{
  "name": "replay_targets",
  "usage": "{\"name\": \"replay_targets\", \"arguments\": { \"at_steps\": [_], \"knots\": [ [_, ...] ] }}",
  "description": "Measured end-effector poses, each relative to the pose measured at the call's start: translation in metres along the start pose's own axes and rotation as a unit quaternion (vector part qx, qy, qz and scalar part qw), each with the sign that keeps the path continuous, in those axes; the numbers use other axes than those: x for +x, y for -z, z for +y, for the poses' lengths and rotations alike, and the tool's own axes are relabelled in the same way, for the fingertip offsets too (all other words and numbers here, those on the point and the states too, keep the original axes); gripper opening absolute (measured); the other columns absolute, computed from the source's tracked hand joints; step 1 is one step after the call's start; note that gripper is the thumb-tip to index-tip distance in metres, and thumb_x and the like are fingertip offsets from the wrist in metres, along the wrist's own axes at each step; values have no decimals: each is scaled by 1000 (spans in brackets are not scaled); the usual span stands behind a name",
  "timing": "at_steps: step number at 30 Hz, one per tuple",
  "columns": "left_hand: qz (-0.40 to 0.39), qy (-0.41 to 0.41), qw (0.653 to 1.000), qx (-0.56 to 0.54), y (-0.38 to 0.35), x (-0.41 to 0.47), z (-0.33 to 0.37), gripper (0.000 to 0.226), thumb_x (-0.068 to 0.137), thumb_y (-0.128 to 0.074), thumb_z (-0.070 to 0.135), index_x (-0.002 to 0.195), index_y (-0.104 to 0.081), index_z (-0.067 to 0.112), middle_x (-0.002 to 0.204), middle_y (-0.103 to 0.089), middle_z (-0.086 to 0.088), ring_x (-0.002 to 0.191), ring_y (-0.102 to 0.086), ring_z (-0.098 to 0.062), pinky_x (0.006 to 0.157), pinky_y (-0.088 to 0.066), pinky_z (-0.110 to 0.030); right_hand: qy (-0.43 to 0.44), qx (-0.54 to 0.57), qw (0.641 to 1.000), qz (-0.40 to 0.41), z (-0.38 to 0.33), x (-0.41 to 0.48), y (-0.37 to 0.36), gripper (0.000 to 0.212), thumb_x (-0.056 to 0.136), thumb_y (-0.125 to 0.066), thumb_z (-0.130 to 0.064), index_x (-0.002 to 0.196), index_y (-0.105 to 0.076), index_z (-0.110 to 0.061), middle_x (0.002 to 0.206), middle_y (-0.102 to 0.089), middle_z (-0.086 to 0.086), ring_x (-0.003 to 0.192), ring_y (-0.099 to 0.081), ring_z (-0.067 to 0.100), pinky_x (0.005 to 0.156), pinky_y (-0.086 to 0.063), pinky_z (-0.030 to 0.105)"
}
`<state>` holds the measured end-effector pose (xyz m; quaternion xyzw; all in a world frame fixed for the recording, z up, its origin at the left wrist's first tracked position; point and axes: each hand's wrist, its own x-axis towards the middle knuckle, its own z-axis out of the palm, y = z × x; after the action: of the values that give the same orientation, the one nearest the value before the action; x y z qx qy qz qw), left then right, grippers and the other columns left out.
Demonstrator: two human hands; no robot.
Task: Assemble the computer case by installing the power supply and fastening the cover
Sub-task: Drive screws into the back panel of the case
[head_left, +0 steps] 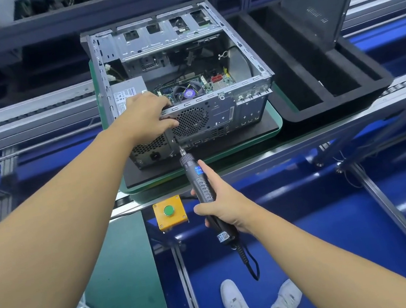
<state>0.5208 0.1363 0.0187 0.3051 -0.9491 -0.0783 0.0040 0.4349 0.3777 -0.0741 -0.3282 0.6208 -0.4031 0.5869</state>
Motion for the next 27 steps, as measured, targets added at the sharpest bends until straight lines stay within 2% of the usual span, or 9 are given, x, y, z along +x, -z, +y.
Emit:
{"name": "replay_targets", "arguments": {
  "at_steps": [3, 7, 12, 20, 27],
  "knots": [
    [0, 1, 1000, 1, 0, 0, 0, 39, 92, -60, 52, 106, -60, 15, 92, -53, -3, 105, -50, -29, 92, -32, -41, -2, -3, 1000, 3, 0, 0, 0, 109, 86, -73, -6, 156, -10, -59, 134, -58, 1, 83, -65, 20, 70, -58, 30],
    [-9, -2, 1000, -6, 0, 1, -3, 43, 93, -57, 53, 112, -61, 14, 94, -52, -1, 113, -48, -28, 96, -30, -42, -4, -10, 1000, 5, 1, 0, 1, 109, 86, -74, -8, 157, -10, -59, 139, -55, 2, 90, -64, 21, 74, -58, 32],
    [-8, -6, 1000, -8, -1, 1, -3, 43, 94, -56, 52, 113, -61, 13, 91, -52, 0, 116, -47, -28, 95, -29, -41, -7, 2, 1000, 2, 1, 1, 1, 110, 85, -74, -5, 157, -11, -58, 136, -56, 4, 80, -64, 21, 69, -58, 31],
    [-7, -6, 1000, -13, 0, 0, -2, 41, 95, -56, 51, 112, -61, 14, 90, -52, -1, 115, -47, -28, 96, -28, -41, -3, -39, 999, 13, -5, 1, -1, 111, 87, -73, -6, 158, -5, -58, 134, -58, 1, 79, -65, 19, 67, -59, 29],
    [-4, -3, 1000, -28, 2, 0, 0, 27, 95, -58, 49, 94, -51, 23, 78, -43, 6, 95, -38, -19, 86, -23, -35, -6, -21, 1000, 16, -5, 3, -4, 109, 89, -72, -5, 158, -6, -57, 126, -61, -1, 72, -64, 18, 64, -57, 27]
  ]
}}
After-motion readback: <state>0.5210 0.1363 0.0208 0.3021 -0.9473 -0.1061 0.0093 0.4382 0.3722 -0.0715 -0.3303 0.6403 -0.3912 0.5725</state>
